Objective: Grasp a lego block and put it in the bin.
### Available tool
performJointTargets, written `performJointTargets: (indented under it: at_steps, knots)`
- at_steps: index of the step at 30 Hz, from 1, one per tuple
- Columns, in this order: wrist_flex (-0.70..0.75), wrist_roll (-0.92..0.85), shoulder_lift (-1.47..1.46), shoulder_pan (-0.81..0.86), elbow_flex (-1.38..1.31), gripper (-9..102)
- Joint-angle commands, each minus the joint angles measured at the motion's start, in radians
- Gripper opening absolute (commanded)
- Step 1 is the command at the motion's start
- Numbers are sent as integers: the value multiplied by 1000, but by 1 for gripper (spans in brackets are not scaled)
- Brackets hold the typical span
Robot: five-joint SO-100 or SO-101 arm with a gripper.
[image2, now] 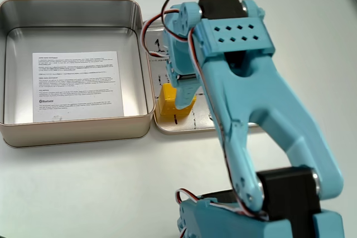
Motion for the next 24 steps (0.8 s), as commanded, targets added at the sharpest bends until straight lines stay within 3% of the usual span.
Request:
performJointTargets:
  at_steps: [1,24]
  knots:
    - [-40,2,-43,15,11,32]
    - [-173,-21,-299,80,3,34]
